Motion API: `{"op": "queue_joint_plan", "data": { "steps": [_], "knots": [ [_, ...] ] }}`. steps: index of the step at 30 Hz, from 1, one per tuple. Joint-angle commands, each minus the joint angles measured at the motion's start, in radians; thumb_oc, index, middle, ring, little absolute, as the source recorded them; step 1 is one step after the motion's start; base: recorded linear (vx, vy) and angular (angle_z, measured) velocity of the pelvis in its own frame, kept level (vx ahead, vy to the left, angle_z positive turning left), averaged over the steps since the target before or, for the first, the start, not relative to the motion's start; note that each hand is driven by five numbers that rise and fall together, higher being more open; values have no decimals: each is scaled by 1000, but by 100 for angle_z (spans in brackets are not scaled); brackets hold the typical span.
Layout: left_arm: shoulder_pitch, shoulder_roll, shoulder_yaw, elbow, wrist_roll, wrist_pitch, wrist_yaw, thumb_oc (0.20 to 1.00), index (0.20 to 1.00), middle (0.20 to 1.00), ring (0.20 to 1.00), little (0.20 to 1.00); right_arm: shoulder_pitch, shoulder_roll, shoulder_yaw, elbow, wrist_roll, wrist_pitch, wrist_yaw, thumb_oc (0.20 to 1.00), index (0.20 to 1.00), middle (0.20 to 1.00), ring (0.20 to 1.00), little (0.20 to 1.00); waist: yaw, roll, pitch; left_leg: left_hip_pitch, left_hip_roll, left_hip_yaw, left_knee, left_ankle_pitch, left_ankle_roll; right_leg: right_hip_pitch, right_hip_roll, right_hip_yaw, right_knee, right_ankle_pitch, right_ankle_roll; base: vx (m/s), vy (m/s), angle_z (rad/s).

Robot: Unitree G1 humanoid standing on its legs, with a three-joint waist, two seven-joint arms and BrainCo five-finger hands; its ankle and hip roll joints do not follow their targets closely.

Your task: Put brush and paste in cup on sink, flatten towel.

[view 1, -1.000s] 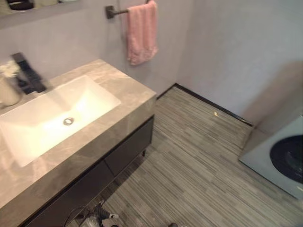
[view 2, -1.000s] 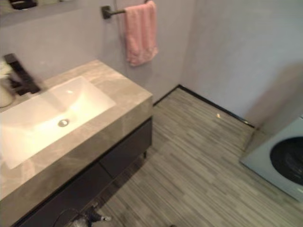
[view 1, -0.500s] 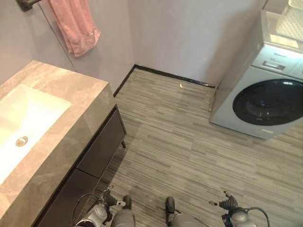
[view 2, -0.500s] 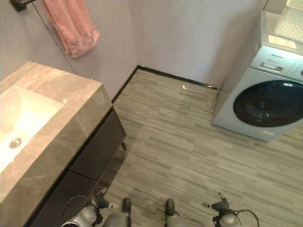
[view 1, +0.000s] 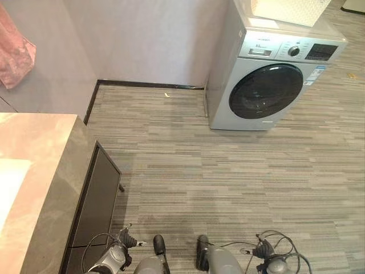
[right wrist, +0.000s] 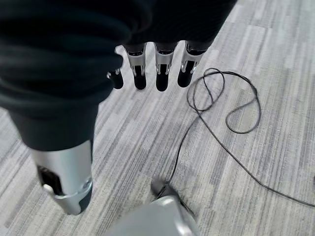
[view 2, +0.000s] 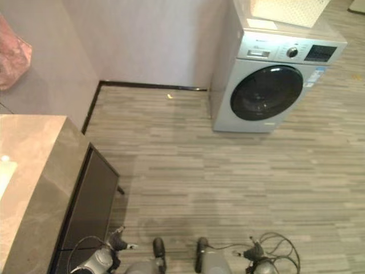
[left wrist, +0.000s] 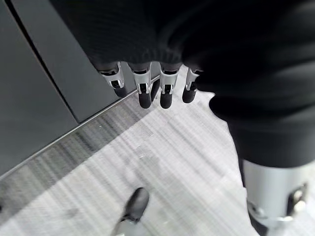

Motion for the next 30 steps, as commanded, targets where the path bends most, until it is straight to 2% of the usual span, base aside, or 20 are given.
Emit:
{"op": "queue_joint_plan", "data": {
  "steps": [1, 6, 7, 11, 12, 14, 15, 17, 19, 20, 22, 23, 24, 25, 27, 29, 30],
  "knots": [
    [-13, 16, -11, 15, 1, -5, 10, 1000, 1000, 1000, 1000, 1000, 29, -36, 22, 51, 11, 8, 4, 1000, 1000, 1000, 1000, 1000, -10, -6, -42, -19, -30, -55, 98, -54, -39, 66, 43, 91, -59, 93, -1, 103, -88, 10],
    [-8, 3, -3, 9, -24, -10, 8, 1000, 1000, 1000, 1000, 1000, 47, -47, 1, 69, 29, 5, 5, 1000, 1000, 1000, 1000, 1000, -9, -8, -53, -16, -25, -64, 125, -66, -46, 98, 58, 82, -75, 83, -14, 85, -91, 15],
    [-19, -5, -11, -4, -41, -14, 7, 1000, 1000, 1000, 1000, 1000, 52, -53, -9, 74, 54, 0, 7, 1000, 1000, 1000, 1000, 1000, -15, -5, -52, -18, -16, -80, 133, -65, -53, 100, 70, 81, -58, 61, -30, 57, -103, -3],
    [-27, -10, -14, -6, -57, -14, 9, 1000, 1000, 1000, 1000, 1000, 59, -52, -6, 64, 63, -3, 11, 1000, 1000, 1000, 1000, 1000, -21, -8, -54, -17, -4, -95, 146, -65, -65, 105, 84, 90, -55, 46, -42, 100, -141, 2],
    [-35, -10, -11, -9, -71, -14, 10, 1000, 1000, 1000, 1000, 1000, 60, -52, -4, 52, 69, -6, 12, 1000, 1000, 1000, 1000, 1000, -21, -13, -49, -29, 2, -103, 182, -65, -71, 109, 90, 97, -58, 42, -49, 62, -195, 7],
    [-55, -6, -6, -12, -93, -12, 15, 1000, 1000, 1000, 1000, 1000, 60, -68, 14, 3, 71, -10, 16, 1000, 1000, 1000, 1000, 1000, -16, -28, -19, -117, 39, -125, 372, -21, -90, 133, 107, 99, -68, 29, -75, 72, -249, 19],
    [-55, -6, -6, -12, -93, -12, 15, 1000, 1000, 1000, 1000, 1000, 60, -68, 14, 3, 71, -10, 16, 1000, 1000, 1000, 1000, 1000, -17, -26, -19, -123, 42, -128, 381, -24, -92, 132, 109, 98, -68, 29, -76, 59, -185, 33],
    [-68, -4, -1, -12, -112, -8, 26, 1000, 1000, 1000, 1000, 1000, 65, -95, 18, -51, 59, -9, 14, 1000, 1000, 1000, 1000, 1000, 0, -40, 16, -227, 56, -149, 568, 40, -106, 164, 116, 88, -74, 10, -100, 145, -210, 21],
    [-68, 1, 11, -8, -134, -9, 30, 1000, 1000, 1000, 1000, 1000, 71, -107, 17, -80, 55, -6, 12, 1000, 1000, 1000, 1000, 1000, 11, -39, 21, -277, 36, -142, 524, 14, -98, 191, 116, 83, -86, -11, -95, 208, -73, 12],
    [-68, 1, 11, -8, -134, -9, 30, 1000, 1000, 1000, 1000, 1000, 71, -107, 17, -80, 55, -6, 12, 1000, 1000, 1000, 1000, 1000, 10, -40, 18, -278, 34, -141, 519, 18, -97, 188, 114, 83, -87, -9, -94, 216, 16, 4],
    [-51, 4, 33, -10, -136, -9, 27, 1000, 1000, 1000, 1000, 1000, 68, -117, 19, -92, 37, -4, 15, 1000, 1000, 1000, 1000, 1000, 34, -39, 13, -321, 32, -96, 383, 11, -89, 218, 113, 87, -109, -31, -69, 238, 38, -5],
    [-52, 4, 33, -10, -136, -9, 27, 1000, 1000, 1000, 1000, 1000, 68, -117, 19, -92, 37, -4, 15, 1000, 1000, 1000, 1000, 1000, 34, -39, 11, -322, 32, -96, 378, 15, -89, 215, 113, 87, -110, -29, -69, 303, 100, -43],
    [-47, 4, 38, -3, -133, -9, 31, 1000, 1000, 1000, 1000, 1000, 65, -120, 24, -106, 23, -4, 15, 1000, 1000, 1000, 1000, 1000, 50, -32, 13, -331, 50, -81, 270, 66, -98, 231, 118, 98, -107, -48, -62, 336, 128, -30],
    [-46, 2, 35, 4, -126, -9, 31, 1000, 1000, 1000, 1000, 1000, 63, -126, 28, -109, 10, -6, 12, 1000, 1000, 1000, 1000, 1000, 58, -26, 12, -351, 61, -79, 222, 106, -109, 249, 120, 100, -106, -65, -60, 526, 187, -38],
    [-37, 2, 38, 18, -117, -4, 27, 1000, 1000, 1000, 1000, 1000, 54, -128, 30, -102, -8, -2, 12, 1000, 1000, 1000, 1000, 1000, 65, -24, 4, -370, 80, -59, 198, 127, -117, 300, 105, 103, -99, -94, -44, 464, 152, -14],
    [-23, 5, 35, 17, -112, -1, 22, 1000, 1000, 1000, 1000, 1000, 50, -119, 37, -105, -13, 1, 15, 1000, 1000, 1000, 1000, 1000, 78, -30, -4, -368, 71, -56, 226, 126, -110, 323, 88, 127, -79, -109, -38, 524, 188, -8],
    [-16, 10, 35, 14, -109, -1, 24, 1000, 1000, 1000, 1000, 1000, 47, -111, 33, -102, -3, -1, 19, 1000, 1000, 1000, 1000, 1000, 81, -44, -13, -377, 52, -62, 260, 87, -90, 332, 62, 136, -53, -106, -22, 650, 275, -20]
  ]
}}
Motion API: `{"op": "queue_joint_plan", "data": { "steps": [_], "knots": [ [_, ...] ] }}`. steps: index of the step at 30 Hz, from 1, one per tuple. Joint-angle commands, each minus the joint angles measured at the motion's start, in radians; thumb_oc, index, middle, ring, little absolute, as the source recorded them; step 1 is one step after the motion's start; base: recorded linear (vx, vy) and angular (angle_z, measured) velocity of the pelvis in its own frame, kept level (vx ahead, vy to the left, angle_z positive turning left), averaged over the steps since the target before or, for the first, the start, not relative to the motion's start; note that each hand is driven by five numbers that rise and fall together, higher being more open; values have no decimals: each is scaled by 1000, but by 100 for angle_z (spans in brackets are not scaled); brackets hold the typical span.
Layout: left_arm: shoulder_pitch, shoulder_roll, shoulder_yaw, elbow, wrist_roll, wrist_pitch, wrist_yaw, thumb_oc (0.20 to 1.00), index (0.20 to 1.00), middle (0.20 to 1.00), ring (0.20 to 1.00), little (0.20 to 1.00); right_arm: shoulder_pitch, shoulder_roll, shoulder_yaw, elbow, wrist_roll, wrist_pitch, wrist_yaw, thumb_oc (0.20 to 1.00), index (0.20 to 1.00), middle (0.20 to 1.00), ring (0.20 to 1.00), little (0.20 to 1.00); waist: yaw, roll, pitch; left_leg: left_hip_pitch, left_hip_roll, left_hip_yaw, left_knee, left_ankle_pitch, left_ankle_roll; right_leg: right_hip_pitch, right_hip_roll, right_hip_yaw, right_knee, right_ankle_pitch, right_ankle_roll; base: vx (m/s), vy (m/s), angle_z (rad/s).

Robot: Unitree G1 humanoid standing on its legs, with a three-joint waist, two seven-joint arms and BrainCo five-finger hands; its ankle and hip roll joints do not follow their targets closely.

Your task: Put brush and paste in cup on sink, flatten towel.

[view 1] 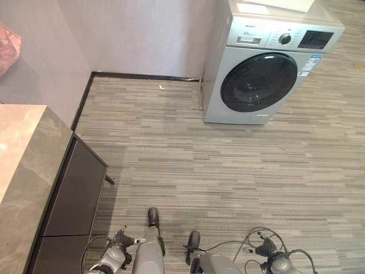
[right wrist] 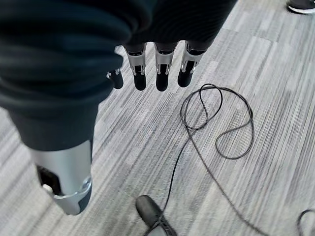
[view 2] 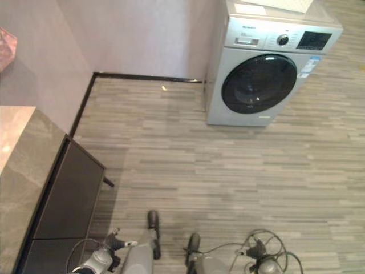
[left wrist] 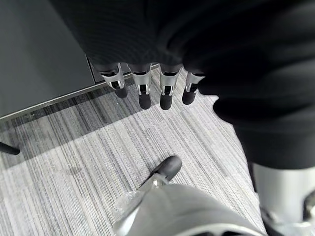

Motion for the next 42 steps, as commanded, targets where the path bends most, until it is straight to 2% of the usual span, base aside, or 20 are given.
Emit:
{"op": "queue_joint_plan", "data": {
  "steps": [1, 2, 3, 4, 6, 7, 9, 10, 12, 16, 19, 23, 25, 26, 27, 28, 32, 35, 40, 42],
  "knots": [
    [64, 39, -8, -29, 9, -8, 8, 1000, 1000, 1000, 1000, 1000, 37, -18, -13, -74, 0, -2, -1, 1000, 1000, 1000, 1000, 1000, 21, -37, -57, -94, -60, -7, 134, 28, 131, 234, -97, 50, 102, -173, 174, 704, 392, -42],
    [67, 37, -22, -31, 20, -7, -1, 1000, 1000, 1000, 1000, 1000, 34, -7, -25, -55, -3, -3, 1, 1000, 1000, 1000, 1000, 1000, 19, -59, -69, -82, -95, 24, 170, -31, 164, 238, -149, 62, 149, -94, 204, 484, 291, -39],
    [66, 37, -22, -31, 20, -7, -1, 1000, 1000, 1000, 1000, 1000, 34, -8, -25, -55, -3, -3, 0, 1000, 1000, 1000, 1000, 1000, 22, -58, -71, -83, -93, 26, 168, -28, 164, 235, -148, 65, 148, -91, 204, 643, 482, -29],
    [66, 40, -35, -48, 26, -9, -4, 1000, 1000, 1000, 1000, 1000, 32, -1, -32, -49, 4, 2, 0, 1000, 1000, 1000, 1000, 1000, 22, -62, -74, -42, -142, 43, 168, -81, 211, 185, -203, 91, 306, 76, 226, 459, 434, -8],
    [60, 59, -55, -109, 28, -12, -11, 1000, 1000, 1000, 1000, 1000, 26, -4, -23, -118, 17, -5, 14, 1000, 1000, 1000, 1000, 1000, 1, -20, -48, 69, -187, 27, 106, -119, 256, 48, -191, 105, 550, 177, 211, 601, 568, -28],
    [60, 58, -55, -109, 28, -12, -11, 1000, 1000, 1000, 1000, 1000, 26, -5, -23, -118, 17, -4, 15, 1000, 1000, 1000, 1000, 1000, 2, -17, -50, 67, -184, 28, 103, -117, 255, 46, -188, 105, 548, 181, 210, 498, 375, -9],
    [39, 72, -52, -114, 22, -13, 1, 1000, 1000, 1000, 1000, 1000, 20, -3, -10, -154, 26, -17, 17, 1000, 1000, 1000, 1000, 1000, -45, 11, -25, 173, -191, -15, 38, -123, 259, -93, -92, 132, 601, 72, 192, 489, 213, 24],
    [34, 79, -42, -97, 14, -12, 7, 1000, 1000, 1000, 1000, 1000, 23, -6, -4, -177, 18, -20, 17, 1000, 1000, 1000, 1000, 1000, -55, 27, -21, 239, -187, -12, -2, -119, 245, -158, -120, 35, 508, 14, 174, 416, 143, 15],
    [34, 76, -25, -80, 6, -12, 14, 1000, 1000, 1000, 1000, 1000, 36, -11, -10, -200, 22, -27, 14, 1000, 1000, 1000, 1000, 1000, -89, 29, -20, 309, -190, -47, -41, -119, 217, -205, -102, -8, 346, 2, 177, 505, 19, 53],
    [26, 70, -28, -41, 52, -14, 7, 1000, 1000, 1000, 1000, 1000, 49, -20, -22, -233, 12, -24, 5, 1000, 1000, 1000, 1000, 1000, -129, 19, -24, 404, -194, -80, -85, -133, 175, -263, -93, 13, 42, 135, 227, 527, -79, 68],
    [43, 58, -36, -24, 93, -16, 5, 1000, 1000, 1000, 1000, 1000, 57, -29, -37, -271, -5, -16, 3, 1000, 1000, 1000, 1000, 1000, -160, 30, -31, 473, -179, -134, -91, -164, 150, -307, -111, 88, 5, 190, 264, 506, -127, 84],
    [52, 51, -62, -11, 125, -16, -3, 1000, 1000, 1000, 1000, 1000, 72, -38, -27, -251, -16, -17, 9, 1000, 1000, 1000, 1000, 1000, -171, 24, -55, 492, -155, -166, -19, -184, 128, -252, -86, 133, 41, 192, 233, 430, -230, 99],
    [63, 48, -61, -5, 121, -9, 1, 1000, 1000, 1000, 1000, 1000, 70, -48, -16, -246, -25, -17, 15, 1000, 1000, 1000, 1000, 1000, -168, 30, -63, 461, -126, -181, 107, -125, 97, -215, -56, 111, 58, 171, 199, 361, -322, 33],
    [65, 48, -64, -11, 115, -8, -7, 1000, 1000, 1000, 1000, 1000, 63, -77, -9, -264, -46, -19, 9, 1000, 1000, 1000, 1000, 1000, -153, 19, -53, 370, -97, -202, 308, -16, 79, -163, -48, 86, 54, 145, 161, 202, -244, -5],
    [65, 48, -64, -11, 115, -8, -7, 1000, 1000, 1000, 1000, 1000, 63, -77, -9, -264, -46, -18, 9, 1000, 1000, 1000, 1000, 1000, -154, 20, -54, 368, -97, -203, 309, -17, 79, -163, -48, 85, 54, 145, 160, 359, -459, -17],
    [58, 54, -65, -27, 107, -9, -2, 1000, 1000, 1000, 1000, 1000, 67, -89, -24, -278, -15, -24, 4, 1000, 1000, 1000, 1000, 1000, -136, -4, -36, 288, -70, -185, 456, 31, 82, -113, -42, 79, 49, 105, 128, 153, -219, -1],
    [52, 56, -60, -32, 99, -1, 10, 1000, 1000, 1000, 1000, 1000, 74, -111, -41, -298, -3, -21, -8, 1000, 1000, 1000, 1000, 1000, -120, -20, -25, 227, -23, -110, 505, 37, 86, -54, -25, 68, 44, 58, 102, 228, -233, 7],
    [44, 46, -70, -45, 116, -1, 6, 1000, 1000, 1000, 1000, 1000, 100, -125, -54, -304, -32, -15, -18, 1000, 1000, 1000, 1000, 1000, -112, -22, -28, 150, 17, 24, 394, -10, 84, -6, -38, 29, 18, 33, 116, 271, -86, 18],
    [48, 43, -78, -57, 158, -1, 7, 1000, 1000, 1000, 1000, 1000, 146, -118, -63, -341, -55, -16, -16, 1000, 1000, 1000, 1000, 1000, -105, -3, -45, 99, -34, 147, 116, -37, 75, 53, -32, 9, -4, -10, 148, 259, 61, 28],
    [54, 40, -78, -58, 173, 1, 6, 1000, 1000, 1000, 1000, 1000, 162, -111, -63, -372, -59, -19, -10, 1000, 1000, 1000, 1000, 1000, -110, 6, -50, 100, -21, 224, 14, 32, 58, 90, -36, -1, -7, -35, 157, 300, 115, 27]
  ]
}}
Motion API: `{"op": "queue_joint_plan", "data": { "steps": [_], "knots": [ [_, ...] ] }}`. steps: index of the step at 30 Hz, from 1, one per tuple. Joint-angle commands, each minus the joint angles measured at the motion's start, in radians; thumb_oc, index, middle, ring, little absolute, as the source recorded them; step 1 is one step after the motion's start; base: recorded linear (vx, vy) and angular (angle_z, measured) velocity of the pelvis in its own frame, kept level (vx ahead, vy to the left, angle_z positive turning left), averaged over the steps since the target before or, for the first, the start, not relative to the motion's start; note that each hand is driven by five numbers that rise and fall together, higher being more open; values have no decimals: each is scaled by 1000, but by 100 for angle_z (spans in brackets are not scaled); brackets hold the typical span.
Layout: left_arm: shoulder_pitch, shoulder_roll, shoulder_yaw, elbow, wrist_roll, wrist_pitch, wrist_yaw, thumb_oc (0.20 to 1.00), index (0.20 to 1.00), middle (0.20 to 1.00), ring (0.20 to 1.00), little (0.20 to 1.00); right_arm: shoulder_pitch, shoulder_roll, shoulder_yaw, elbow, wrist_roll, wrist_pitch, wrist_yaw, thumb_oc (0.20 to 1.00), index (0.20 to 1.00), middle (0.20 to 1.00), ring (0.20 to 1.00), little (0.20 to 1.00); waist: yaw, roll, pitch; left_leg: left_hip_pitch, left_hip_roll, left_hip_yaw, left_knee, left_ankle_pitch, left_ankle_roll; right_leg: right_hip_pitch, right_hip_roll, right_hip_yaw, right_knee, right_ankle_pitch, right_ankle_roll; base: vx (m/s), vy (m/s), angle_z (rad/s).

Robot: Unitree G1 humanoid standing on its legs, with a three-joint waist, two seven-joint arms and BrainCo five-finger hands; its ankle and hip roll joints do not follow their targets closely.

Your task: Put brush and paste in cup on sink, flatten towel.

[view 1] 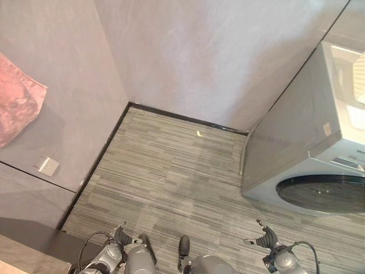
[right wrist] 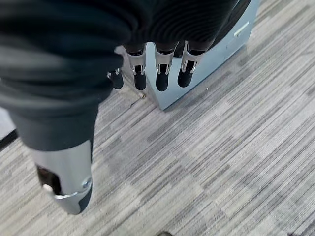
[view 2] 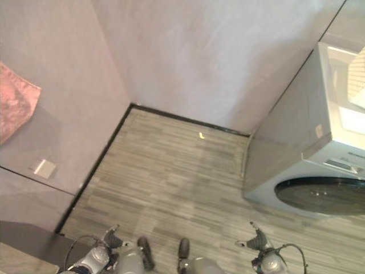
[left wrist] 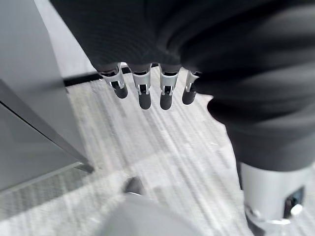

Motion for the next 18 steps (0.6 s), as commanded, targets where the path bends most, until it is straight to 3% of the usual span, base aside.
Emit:
{"op": "queue_joint_plan", "data": {
  "steps": [1, 3, 7, 9, 10, 11, 12, 13, 15, 16, 17, 18],
  "knots": [
    [21, 8, -30, -10, 50, 1, 9, 1000, 1000, 1000, 1000, 1000, 62, -35, -47, -109, -20, -19, -6, 1000, 1000, 1000, 1000, 1000, 21, 1, -19, 34, -3, 69, -47, 166, 29, 13, -101, 10, 80, -43, 179, 207, 132, 24],
    [34, 7, -25, -4, 48, 2, 11, 1000, 1000, 1000, 1000, 1000, 51, -9, -17, -112, -34, -18, 16, 1000, 1000, 1000, 1000, 1000, 28, 4, -33, 64, -32, 57, -75, 154, 70, 30, -106, 6, 111, -63, 184, 236, 195, 6],
    [42, 4, -28, 3, 53, 5, 6, 1000, 1000, 1000, 1000, 1000, 43, 11, -8, -99, -44, -16, 23, 1000, 1000, 1000, 1000, 1000, 32, 1, -46, 105, -59, 75, -105, 136, 100, 34, -132, 14, 190, -78, 198, 187, 183, -15],
    [40, 10, -34, -3, 58, 5, 6, 1000, 1000, 1000, 1000, 1000, 34, 23, -5, -96, -40, -18, 23, 1000, 1000, 1000, 1000, 1000, 29, 2, -42, 132, -73, 80, -122, 119, 123, -5, -151, 21, 304, -57, 218, 182, 265, -14],
    [37, 13, -40, -7, 57, 7, 6, 1000, 1000, 1000, 1000, 1000, 27, 31, -3, -103, -43, -17, 24, 1000, 1000, 1000, 1000, 1000, 19, 6, -32, 169, -100, 69, -147, 103, 149, -66, -172, 45, 443, 9, 244, 155, 240, -20],
    [37, 12, -40, -6, 57, 7, 6, 1000, 1000, 1000, 1000, 1000, 26, 31, -3, -103, -43, -17, 24, 1000, 1000, 1000, 1000, 1000, 20, 6, -32, 170, -101, 70, -148, 104, 150, -68, -174, 47, 447, 7, 245, 137, 208, -15],
    [34, 16, -39, -8, 52, 7, 9, 1000, 1000, 1000, 1000, 1000, 26, 30, -2, -109, -47, -18, 24, 1000, 1000, 1000, 1000, 1000, 14, 11, -24, 186, -103, 57, -158, 101, 156, -104, -172, 59, 501, 17, 245, 120, 128, 20],
    [28, 15, -46, -12, 45, 8, 12, 1000, 1000, 1000, 1000, 1000, 20, 27, -1, -141, -52, -19, 15, 1000, 1000, 1000, 1000, 1000, -8, 24, -6, 215, -107, 32, -174, 92, 159, -182, -140, 101, 555, 7, 240, 174, 127, 29],
    [25, 15, -51, -11, 47, 8, 12, 1000, 1000, 1000, 1000, 1000, 28, 26, -2, -153, -52, -19, 14, 1000, 1000, 1000, 1000, 1000, -15, 24, -4, 226, -112, 15, -180, 89, 160, -197, -122, 117, 539, -6, 234, 138, 47, 57],
    [20, 15, -58, -9, 53, 8, 12, 1000, 1000, 1000, 1000, 1000, 29, 23, 0, -155, -53, -21, 10, 1000, 1000, 1000, 1000, 1000, -22, 26, -3, 235, -114, 3, -188, 87, 155, -215, -103, 132, 488, -23, 226, 252, -38, 77],
    [13, 13, -66, 6, 67, 6, 12, 1000, 1000, 1000, 1000, 1000, 33, 18, 0, -169, -56, -23, 8, 1000, 1000, 1000, 1000, 1000, -26, 22, -8, 252, -118, -13, -197, 73, 140, -242, -120, 132, 331, 4, 229, 255, -37, 55],
    [13, 12, -66, 6, 67, 5, 12, 1000, 1000, 1000, 1000, 1000, 34, 18, 0, -170, -56, -22, 8, 1000, 1000, 1000, 1000, 1000, -27, 24, -8, 252, -117, -15, -197, 73, 139, -238, -119, 130, 325, 7, 229, 378, -100, 29]
  ]
}}
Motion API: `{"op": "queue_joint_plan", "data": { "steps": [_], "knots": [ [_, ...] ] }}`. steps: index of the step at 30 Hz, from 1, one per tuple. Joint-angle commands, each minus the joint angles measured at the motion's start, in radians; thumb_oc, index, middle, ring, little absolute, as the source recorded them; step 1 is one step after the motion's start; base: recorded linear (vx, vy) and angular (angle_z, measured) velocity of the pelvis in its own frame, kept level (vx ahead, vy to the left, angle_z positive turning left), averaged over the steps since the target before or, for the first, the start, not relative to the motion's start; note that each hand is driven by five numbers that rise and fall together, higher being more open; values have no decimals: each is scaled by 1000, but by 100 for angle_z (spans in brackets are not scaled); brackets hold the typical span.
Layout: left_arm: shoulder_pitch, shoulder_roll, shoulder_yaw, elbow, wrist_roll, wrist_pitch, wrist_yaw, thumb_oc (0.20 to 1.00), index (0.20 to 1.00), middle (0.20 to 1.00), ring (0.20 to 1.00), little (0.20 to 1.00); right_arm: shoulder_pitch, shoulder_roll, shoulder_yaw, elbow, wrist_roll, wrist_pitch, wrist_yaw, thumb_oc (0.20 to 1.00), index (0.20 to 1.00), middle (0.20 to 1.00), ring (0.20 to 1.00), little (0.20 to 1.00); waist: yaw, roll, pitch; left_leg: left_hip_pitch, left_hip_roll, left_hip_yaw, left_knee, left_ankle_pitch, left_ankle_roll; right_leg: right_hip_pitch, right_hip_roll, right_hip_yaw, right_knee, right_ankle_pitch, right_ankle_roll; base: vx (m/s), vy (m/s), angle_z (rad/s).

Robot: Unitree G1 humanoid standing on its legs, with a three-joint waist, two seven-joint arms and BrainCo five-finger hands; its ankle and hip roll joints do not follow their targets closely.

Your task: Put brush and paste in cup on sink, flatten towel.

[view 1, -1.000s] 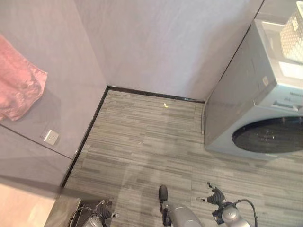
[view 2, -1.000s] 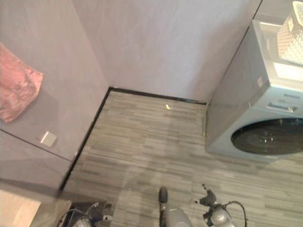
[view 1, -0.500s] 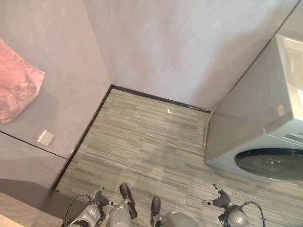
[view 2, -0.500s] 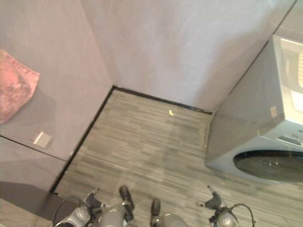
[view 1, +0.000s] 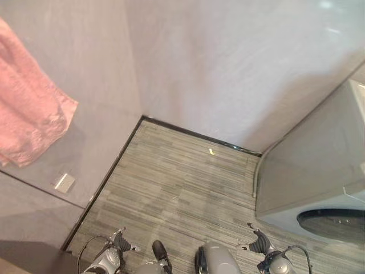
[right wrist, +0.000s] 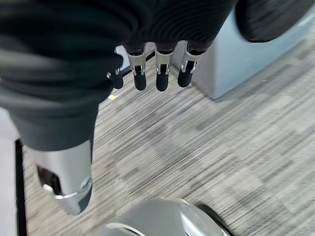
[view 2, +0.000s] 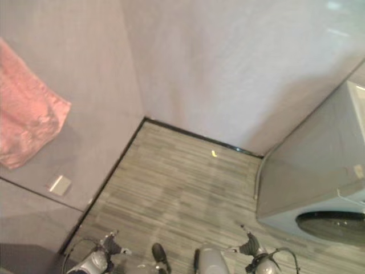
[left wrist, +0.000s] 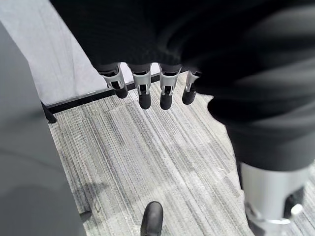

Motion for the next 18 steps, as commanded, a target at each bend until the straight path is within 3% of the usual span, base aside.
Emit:
{"op": "queue_joint_plan", "data": {
  "steps": [1, 3, 4, 5, 6, 9, 12, 13, 15, 16, 17, 18],
  "knots": [
    [-3, -6, -8, 13, 47, -5, 11, 1000, 1000, 1000, 1000, 1000, -26, -19, -13, -33, -21, -20, -21, 1000, 1000, 1000, 1000, 1000, -19, 0, -2, 34, 34, -44, 6, 20, -83, 76, 21, 43, -393, 267, 29, 193, -61, 14],
    [-8, -9, -10, 21, 54, -6, 12, 1000, 1000, 1000, 1000, 1000, -26, -16, -10, -32, -21, -21, -22, 1000, 1000, 1000, 1000, 1000, -25, -5, -6, 42, 30, -64, 6, 11, -86, 63, 19, 69, -439, 300, 35, 330, -107, 49],
    [-13, -13, -11, 29, 65, -4, 12, 1000, 1000, 1000, 1000, 1000, -13, -25, -14, -58, -29, -19, -15, 1000, 1000, 1000, 1000, 1000, -44, -11, -7, 76, 30, -115, 6, -14, -95, 28, 28, 143, -465, 327, 53, 372, -119, 68],
    [-12, -13, -11, 30, 65, -4, 12, 1000, 1000, 1000, 1000, 1000, -12, -25, -14, -59, -30, -19, -15, 1000, 1000, 1000, 1000, 1000, -47, -10, -7, 77, 30, -118, 6, -14, -94, 29, 27, 140, -464, 326, 53, 469, -199, 104],
    [-11, -19, -20, 38, 70, -1, 13, 1000, 1000, 1000, 1000, 1000, -1, -19, -13, -46, -20, -16, -16, 1000, 1000, 1000, 1000, 1000, -49, -21, -17, 94, 32, -151, 9, -25, -98, 66, 36, 173, -455, 318, 42, 207, -108, 101],
    [-1, -26, -8, 53, 54, 2, 6, 1000, 1000, 1000, 1000, 1000, 4, -24, -22, -37, 4, -20, -7, 1000, 1000, 1000, 1000, 1000, -50, -16, -41, 107, 57, -186, 71, -36, -112, 104, 67, 175, -438, 294, 16, 337, -192, 85],
    [-4, -30, 0, 43, 33, 1, 11, 1000, 1000, 1000, 1000, 1000, -4, -42, -17, -28, 1, -24, -7, 1000, 1000, 1000, 1000, 1000, -48, -11, -41, 66, 76, -221, 193, -26, -129, 138, 72, 143, -445, 279, -6, 271, -247, 70],
    [-26, -28, -3, 28, 15, 2, 20, 1000, 1000, 1000, 1000, 1000, -25, -68, -16, -21, 4, -27, -10, 1000, 1000, 1000, 1000, 1000, -32, -21, -22, -21, 94, -223, 362, 32, -149, 182, 60, 97, -451, 260, -35, 102, -163, 54],
    [-41, -15, 5, 12, -2, 4, 23, 1000, 1000, 1000, 1000, 1000, -19, -84, -26, -47, 2, -23, -9, 1000, 1000, 1000, 1000, 1000, -26, -28, -9, -86, 116, -197, 436, 46, -155, 215, 52, 53, -447, 231, -54, 168, -170, 87],
    [-41, -15, 4, 11, -2, 4, 23, 1000, 1000, 1000, 1000, 1000, -19, -84, -26, -47, 2, -22, -9, 1000, 1000, 1000, 1000, 1000, -28, -27, -9, -89, 117, -200, 440, 44, -155, 215, 52, 51, -447, 230, -54, 291, -83, 95],
    [-56, 2, 20, -2, -28, 2, 33, 1000, 1000, 1000, 1000, 1000, -14, -89, -35, -45, 7, -18, -8, 1000, 1000, 1000, 1000, 1000, -19, -24, -11, -138, 140, -121, 361, 43, -147, 255, 33, 6, -453, 203, -50, 245, 32, 57],
    [-57, 9, 25, -2, -31, 1, 34, 1000, 1000, 1000, 1000, 1000, -10, -88, -35, -45, 5, -17, -7, 1000, 1000, 1000, 1000, 1000, -14, -22, -16, -144, 140, -113, 326, 39, -144, 263, 29, -3, -455, 191, -46, 250, 35, 63]
  ]
}}
